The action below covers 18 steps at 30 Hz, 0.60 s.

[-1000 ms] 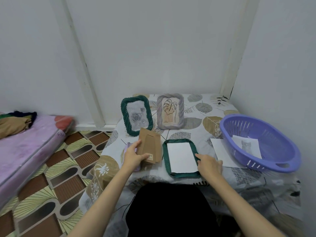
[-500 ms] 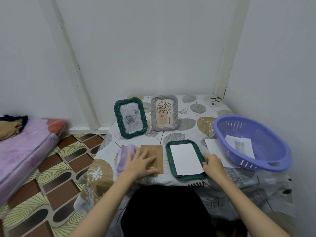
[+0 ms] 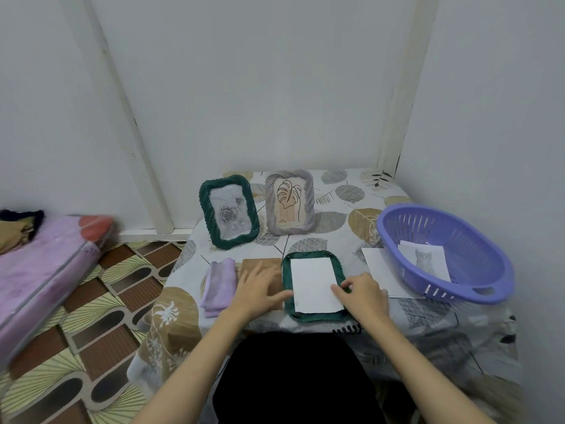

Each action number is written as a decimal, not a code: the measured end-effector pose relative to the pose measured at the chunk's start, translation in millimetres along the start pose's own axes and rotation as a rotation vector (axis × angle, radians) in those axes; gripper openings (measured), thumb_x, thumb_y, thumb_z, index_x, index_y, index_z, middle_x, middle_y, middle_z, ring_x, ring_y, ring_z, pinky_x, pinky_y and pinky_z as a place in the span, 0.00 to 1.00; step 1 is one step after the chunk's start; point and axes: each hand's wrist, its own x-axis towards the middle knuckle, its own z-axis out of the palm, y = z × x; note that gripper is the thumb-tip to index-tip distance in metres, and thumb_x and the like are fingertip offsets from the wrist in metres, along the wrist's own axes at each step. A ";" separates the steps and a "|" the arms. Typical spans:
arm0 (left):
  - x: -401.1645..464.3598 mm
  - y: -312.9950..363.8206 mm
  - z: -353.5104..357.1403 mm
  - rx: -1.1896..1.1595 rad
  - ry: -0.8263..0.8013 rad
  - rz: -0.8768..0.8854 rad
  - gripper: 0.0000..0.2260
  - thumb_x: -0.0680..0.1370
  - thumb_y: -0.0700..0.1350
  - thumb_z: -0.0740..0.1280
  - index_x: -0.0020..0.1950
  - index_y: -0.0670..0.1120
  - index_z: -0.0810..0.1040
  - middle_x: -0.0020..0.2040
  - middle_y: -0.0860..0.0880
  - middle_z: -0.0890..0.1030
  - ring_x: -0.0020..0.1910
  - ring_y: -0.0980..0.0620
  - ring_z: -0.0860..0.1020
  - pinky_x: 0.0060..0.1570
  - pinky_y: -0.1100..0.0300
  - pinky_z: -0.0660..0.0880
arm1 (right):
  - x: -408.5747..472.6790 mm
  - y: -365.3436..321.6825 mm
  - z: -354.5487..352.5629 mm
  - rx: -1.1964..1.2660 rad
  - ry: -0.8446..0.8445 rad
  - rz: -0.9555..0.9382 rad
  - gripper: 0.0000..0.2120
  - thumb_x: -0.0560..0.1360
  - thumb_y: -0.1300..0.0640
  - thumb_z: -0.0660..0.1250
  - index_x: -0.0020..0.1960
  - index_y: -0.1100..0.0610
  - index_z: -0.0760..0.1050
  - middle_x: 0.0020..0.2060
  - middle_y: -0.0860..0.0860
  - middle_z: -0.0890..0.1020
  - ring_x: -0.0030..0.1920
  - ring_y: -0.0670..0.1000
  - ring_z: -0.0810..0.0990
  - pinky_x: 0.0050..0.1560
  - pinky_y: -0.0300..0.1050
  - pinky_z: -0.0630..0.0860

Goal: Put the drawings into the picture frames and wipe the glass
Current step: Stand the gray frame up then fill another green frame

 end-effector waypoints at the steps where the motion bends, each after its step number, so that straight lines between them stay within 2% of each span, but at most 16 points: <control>1: 0.7 5.5 3.5 -0.025 -0.021 0.029 0.27 0.74 0.61 0.63 0.70 0.53 0.65 0.75 0.54 0.61 0.76 0.52 0.49 0.74 0.48 0.47 | -0.7 -2.3 0.8 -0.038 -0.011 0.001 0.15 0.71 0.41 0.65 0.49 0.51 0.79 0.51 0.51 0.74 0.56 0.56 0.75 0.58 0.52 0.67; 4: 3.3 12.2 13.2 -0.027 -0.103 0.043 0.28 0.73 0.60 0.65 0.70 0.53 0.65 0.76 0.53 0.59 0.77 0.52 0.47 0.74 0.47 0.45 | 0.0 -6.5 4.4 -0.051 -0.016 0.023 0.16 0.67 0.40 0.68 0.44 0.51 0.80 0.51 0.51 0.74 0.57 0.55 0.74 0.57 0.51 0.67; 8: 4.6 10.5 18.4 -0.019 -0.153 0.020 0.29 0.73 0.60 0.65 0.71 0.52 0.64 0.76 0.54 0.57 0.77 0.51 0.46 0.74 0.46 0.45 | -0.3 -8.6 5.6 0.071 -0.001 0.101 0.09 0.63 0.43 0.70 0.35 0.48 0.77 0.49 0.50 0.78 0.54 0.55 0.76 0.55 0.49 0.70; 11: 3.9 10.4 18.3 -0.028 -0.153 0.023 0.30 0.73 0.60 0.66 0.71 0.52 0.64 0.76 0.54 0.57 0.77 0.51 0.46 0.74 0.46 0.46 | -0.4 -9.0 2.0 0.197 0.005 0.173 0.06 0.64 0.48 0.71 0.39 0.48 0.80 0.48 0.49 0.82 0.53 0.55 0.78 0.54 0.47 0.71; 15: 4.1 10.1 19.3 -0.047 -0.140 0.023 0.32 0.73 0.60 0.66 0.73 0.52 0.59 0.76 0.54 0.58 0.77 0.50 0.47 0.73 0.46 0.46 | 1.8 -11.6 -1.9 0.299 -0.034 0.227 0.01 0.67 0.54 0.70 0.38 0.50 0.79 0.46 0.50 0.84 0.54 0.56 0.78 0.56 0.48 0.70; 18: 3.9 10.6 19.0 -0.058 -0.137 0.022 0.33 0.72 0.59 0.66 0.73 0.51 0.58 0.76 0.53 0.58 0.77 0.50 0.47 0.73 0.46 0.46 | 3.6 -12.6 -4.8 0.264 -0.039 0.238 0.07 0.67 0.55 0.70 0.45 0.50 0.80 0.50 0.50 0.83 0.56 0.55 0.77 0.58 0.48 0.69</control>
